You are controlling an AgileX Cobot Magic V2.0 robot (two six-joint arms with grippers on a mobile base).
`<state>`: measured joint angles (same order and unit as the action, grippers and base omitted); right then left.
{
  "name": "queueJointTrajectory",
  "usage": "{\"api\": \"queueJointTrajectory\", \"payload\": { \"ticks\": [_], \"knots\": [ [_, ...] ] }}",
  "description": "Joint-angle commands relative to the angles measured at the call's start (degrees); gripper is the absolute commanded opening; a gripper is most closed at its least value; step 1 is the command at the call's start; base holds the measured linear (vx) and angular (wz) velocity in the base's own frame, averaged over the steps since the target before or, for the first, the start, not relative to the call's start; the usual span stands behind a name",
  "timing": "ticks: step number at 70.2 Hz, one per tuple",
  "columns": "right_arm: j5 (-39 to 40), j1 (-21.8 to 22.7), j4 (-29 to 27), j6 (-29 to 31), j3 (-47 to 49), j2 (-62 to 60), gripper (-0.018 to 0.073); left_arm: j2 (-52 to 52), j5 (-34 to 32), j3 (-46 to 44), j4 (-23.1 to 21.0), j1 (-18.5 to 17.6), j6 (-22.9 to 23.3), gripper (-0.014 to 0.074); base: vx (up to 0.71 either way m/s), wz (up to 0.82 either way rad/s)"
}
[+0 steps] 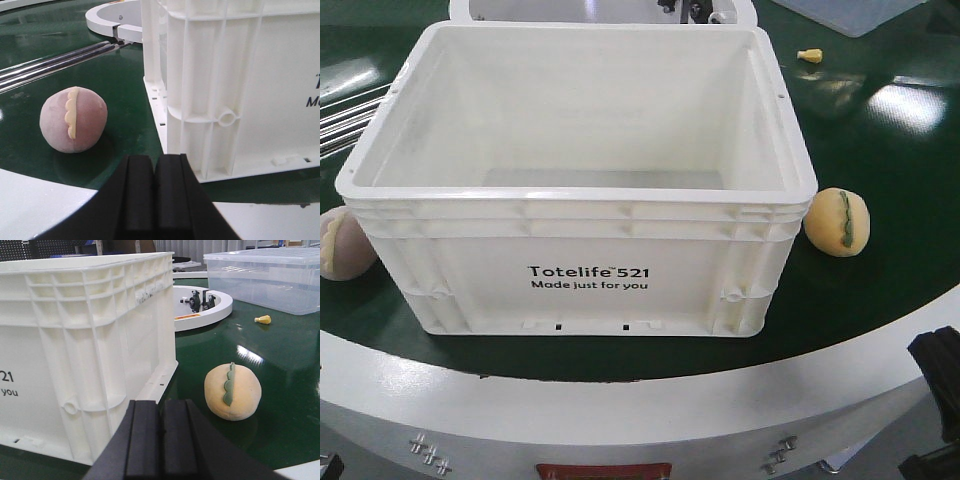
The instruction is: Place moving items into box and shelve
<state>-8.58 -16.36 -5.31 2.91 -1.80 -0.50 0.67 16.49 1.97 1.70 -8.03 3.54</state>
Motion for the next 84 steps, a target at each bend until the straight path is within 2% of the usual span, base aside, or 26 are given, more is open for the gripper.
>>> {"api": "queueJointTrajectory", "payload": {
  "ticks": [1,17,25,35,48,79,84],
  "knots": [
    [4.7,0.1,0.1,0.1,-0.1,-0.8,-0.0015,1.0,-5.2,0.4,0.0,-0.2,0.1,-0.0027,0.0,0.0],
    [4.7,0.1,0.1,0.1,-0.1,-0.8,-0.0015,1.0,-5.2,0.4,0.1,-0.2,0.0,-0.0027,0.0,0.0],
    [4.7,0.1,0.1,0.1,-0.1,-0.8,-0.0015,1.0,-5.3,0.4,2.2,-0.2,-0.4,-0.0027,0.0,0.0],
    [4.7,0.1,0.1,0.1,-0.1,-0.8,-0.0015,1.0,-5.8,0.4,2.0,-0.2,-0.3,-0.0027,0.0,0.0],
    [4.7,0.1,0.1,0.1,-0.1,-0.8,-0.0015,1.0,-9.6,0.4,2.0,-0.2,-0.2,-0.0027,0.0,0.0],
    [4.7,0.1,0.1,0.0,-0.1,-0.8,-0.0015,1.0,-10.8,0.4,2.5,-0.2,-0.4,-0.0027,0.0,0.0],
    [5.1,0.1,-2.4,-1.4,-0.1,-0.8,-0.0015,1.0,-11.8,0.3,2.5,-0.2,-0.4,-0.0027,0.0,0.0]
  ]
}}
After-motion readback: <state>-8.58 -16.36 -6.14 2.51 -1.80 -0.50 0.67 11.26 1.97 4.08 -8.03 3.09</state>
